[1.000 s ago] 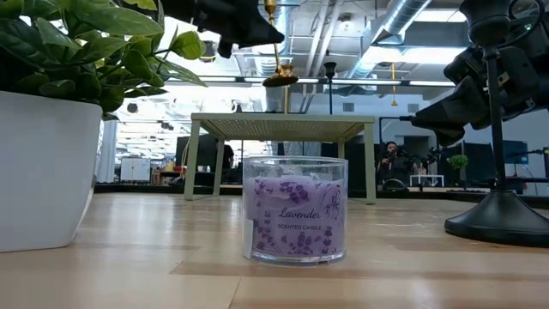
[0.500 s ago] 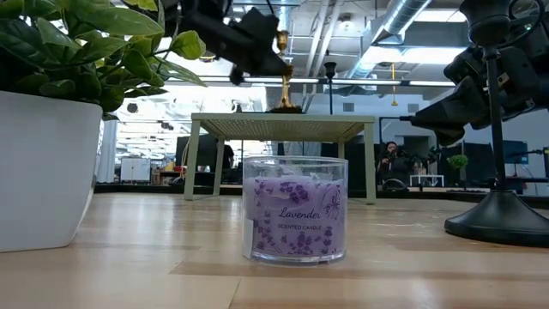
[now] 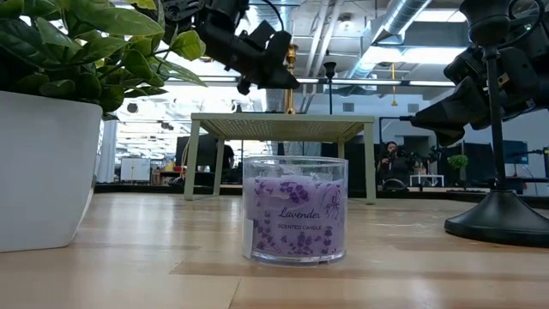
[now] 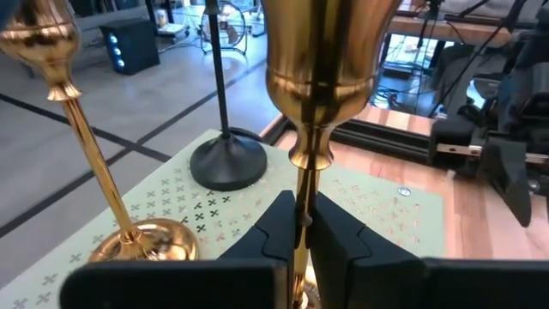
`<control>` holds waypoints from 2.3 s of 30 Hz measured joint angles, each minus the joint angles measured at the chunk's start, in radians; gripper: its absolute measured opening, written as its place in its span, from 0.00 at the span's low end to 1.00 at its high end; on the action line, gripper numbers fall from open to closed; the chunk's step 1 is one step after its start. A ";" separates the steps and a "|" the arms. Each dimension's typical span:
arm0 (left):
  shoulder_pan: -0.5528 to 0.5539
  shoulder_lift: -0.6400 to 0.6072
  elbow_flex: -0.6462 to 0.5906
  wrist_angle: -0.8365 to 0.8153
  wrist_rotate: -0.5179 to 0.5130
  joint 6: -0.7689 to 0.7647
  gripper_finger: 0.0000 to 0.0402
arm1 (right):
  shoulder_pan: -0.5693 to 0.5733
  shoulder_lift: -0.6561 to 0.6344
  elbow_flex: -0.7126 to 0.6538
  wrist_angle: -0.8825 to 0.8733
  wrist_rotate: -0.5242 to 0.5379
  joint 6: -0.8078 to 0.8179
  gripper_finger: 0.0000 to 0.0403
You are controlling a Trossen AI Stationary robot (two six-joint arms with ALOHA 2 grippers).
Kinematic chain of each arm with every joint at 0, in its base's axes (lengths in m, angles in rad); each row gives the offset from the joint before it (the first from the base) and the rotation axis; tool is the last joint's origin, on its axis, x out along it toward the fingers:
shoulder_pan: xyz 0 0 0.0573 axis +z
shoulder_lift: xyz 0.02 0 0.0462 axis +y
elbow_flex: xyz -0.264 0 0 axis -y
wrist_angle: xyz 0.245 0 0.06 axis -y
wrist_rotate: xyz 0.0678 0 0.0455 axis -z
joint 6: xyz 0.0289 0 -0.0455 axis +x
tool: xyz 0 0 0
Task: Pick & Place candle stick holders
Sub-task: Put the gold candlestick on the shelf, then put the blue candle on the shelf
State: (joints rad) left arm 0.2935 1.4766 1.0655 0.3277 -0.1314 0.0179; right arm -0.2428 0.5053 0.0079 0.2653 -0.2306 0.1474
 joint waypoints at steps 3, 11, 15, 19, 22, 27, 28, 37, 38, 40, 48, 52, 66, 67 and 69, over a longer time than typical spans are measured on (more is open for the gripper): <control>-0.001 0.003 0.001 0.000 -0.031 0.001 0.06 | 0.000 0.000 0.000 0.000 0.000 0.000 0.19; -0.007 -0.040 -0.002 -0.022 -0.053 0.057 0.13 | 0.000 0.000 0.000 -0.003 0.000 0.000 0.19; -0.008 -0.052 -0.002 -0.023 -0.052 0.057 0.15 | 0.000 0.000 0.000 -0.003 0.000 0.000 0.19; -0.013 -0.052 -0.002 -0.045 -0.052 0.057 0.16 | 0.000 0.000 0.000 -0.003 0.000 0.000 0.19; -0.023 -0.061 -0.003 -0.089 -0.052 0.057 0.16 | 0.000 0.000 0.000 -0.003 0.000 0.000 0.19; -0.047 -0.116 -0.003 -0.120 -0.052 0.106 0.16 | 0.000 0.000 0.000 -0.004 0.000 0.000 0.19; -0.054 -0.132 -0.003 -0.137 -0.052 0.107 0.16 | 0.000 0.000 0.000 -0.006 0.000 0.000 0.19; -0.135 -0.261 -0.003 -0.411 -0.138 0.111 0.16 | 0.000 0.000 0.000 -0.011 0.000 0.000 0.19; -0.143 -0.264 -0.003 -0.408 -0.164 0.123 0.17 | 0.000 0.000 0.000 -0.010 0.000 0.000 0.19; -0.150 -0.269 -0.003 -0.396 -0.190 0.160 0.17 | 0.000 0.000 0.000 -0.008 0.005 0.000 0.19; -0.170 -0.265 -0.003 -0.390 -0.200 0.158 0.17 | 0.001 0.000 0.000 -0.003 0.022 0.012 0.19; -0.226 -0.265 -0.003 -0.453 -0.200 0.159 0.17 | 0.001 0.000 0.000 -0.003 0.021 0.028 0.19; -0.420 -0.379 -0.245 -0.450 -0.228 0.161 0.05 | 0.001 0.000 0.000 0.008 0.019 0.030 0.19; -0.427 -0.391 -0.271 -0.425 -0.204 0.160 0.04 | 0.001 0.000 0.000 0.008 0.019 0.030 0.19; -0.437 -0.411 -0.333 -0.341 -0.122 0.137 0.02 | 0.001 0.000 0.000 0.008 0.019 0.030 0.19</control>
State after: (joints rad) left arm -0.1440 1.0658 0.7324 -0.0134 -0.2530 0.1552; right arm -0.2417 0.5054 0.0082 0.2737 -0.2111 0.1769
